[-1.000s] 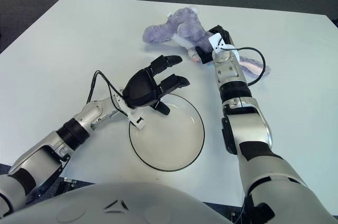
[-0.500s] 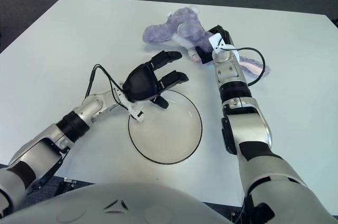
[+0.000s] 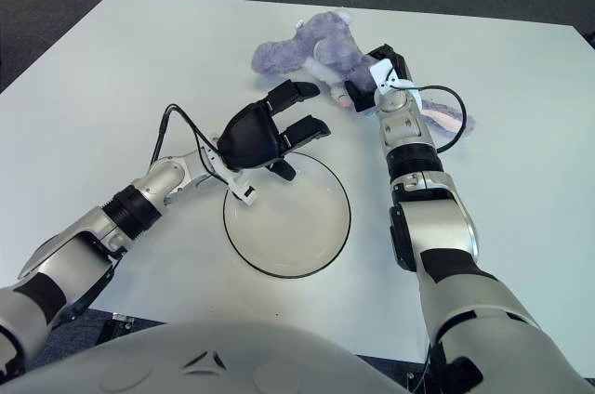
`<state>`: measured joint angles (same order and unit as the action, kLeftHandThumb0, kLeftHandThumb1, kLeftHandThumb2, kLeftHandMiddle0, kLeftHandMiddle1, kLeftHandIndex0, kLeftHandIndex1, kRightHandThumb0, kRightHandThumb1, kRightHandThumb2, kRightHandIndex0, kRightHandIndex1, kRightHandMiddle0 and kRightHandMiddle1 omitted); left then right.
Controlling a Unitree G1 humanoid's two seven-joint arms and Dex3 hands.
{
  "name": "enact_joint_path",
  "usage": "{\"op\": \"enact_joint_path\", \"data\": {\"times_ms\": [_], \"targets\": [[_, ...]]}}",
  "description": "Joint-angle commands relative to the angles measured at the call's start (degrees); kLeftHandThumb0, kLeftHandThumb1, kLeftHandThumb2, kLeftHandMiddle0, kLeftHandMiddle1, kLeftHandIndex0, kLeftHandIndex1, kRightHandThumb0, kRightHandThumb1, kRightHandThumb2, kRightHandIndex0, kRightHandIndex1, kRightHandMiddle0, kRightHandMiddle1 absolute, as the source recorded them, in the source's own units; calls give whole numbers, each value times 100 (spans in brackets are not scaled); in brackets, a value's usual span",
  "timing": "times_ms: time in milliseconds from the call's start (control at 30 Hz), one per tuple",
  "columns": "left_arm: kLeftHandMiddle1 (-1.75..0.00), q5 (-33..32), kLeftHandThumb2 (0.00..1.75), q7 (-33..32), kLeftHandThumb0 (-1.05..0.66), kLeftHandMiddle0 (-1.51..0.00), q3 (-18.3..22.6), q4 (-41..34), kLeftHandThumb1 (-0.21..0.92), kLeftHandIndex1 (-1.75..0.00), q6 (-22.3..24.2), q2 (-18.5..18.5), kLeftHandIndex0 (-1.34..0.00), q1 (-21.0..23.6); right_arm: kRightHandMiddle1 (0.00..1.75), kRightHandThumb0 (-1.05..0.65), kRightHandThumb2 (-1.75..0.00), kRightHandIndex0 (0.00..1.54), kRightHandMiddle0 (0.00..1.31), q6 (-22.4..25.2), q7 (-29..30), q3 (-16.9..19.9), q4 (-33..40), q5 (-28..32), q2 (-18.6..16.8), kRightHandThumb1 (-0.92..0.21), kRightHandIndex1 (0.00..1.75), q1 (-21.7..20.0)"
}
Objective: Put the doll into the plate.
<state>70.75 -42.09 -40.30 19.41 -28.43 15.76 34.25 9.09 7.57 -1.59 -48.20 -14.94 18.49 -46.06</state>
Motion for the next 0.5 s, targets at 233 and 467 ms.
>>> {"op": "enact_joint_path", "data": {"times_ms": [233,467], "targets": [[-86,135,106,-9,-56,0,-67,76,51,-127,226,60,0,290,175,0,-162,88,60,-95,-3,142,-414,221,-107,-2,162,216],[-60,68,95,204,-59,0,-79,124,59,-97,244,122,0,380,175,0,-161,88,60,-295,-84,251,-541,362,-118,-2,161,210]]}}
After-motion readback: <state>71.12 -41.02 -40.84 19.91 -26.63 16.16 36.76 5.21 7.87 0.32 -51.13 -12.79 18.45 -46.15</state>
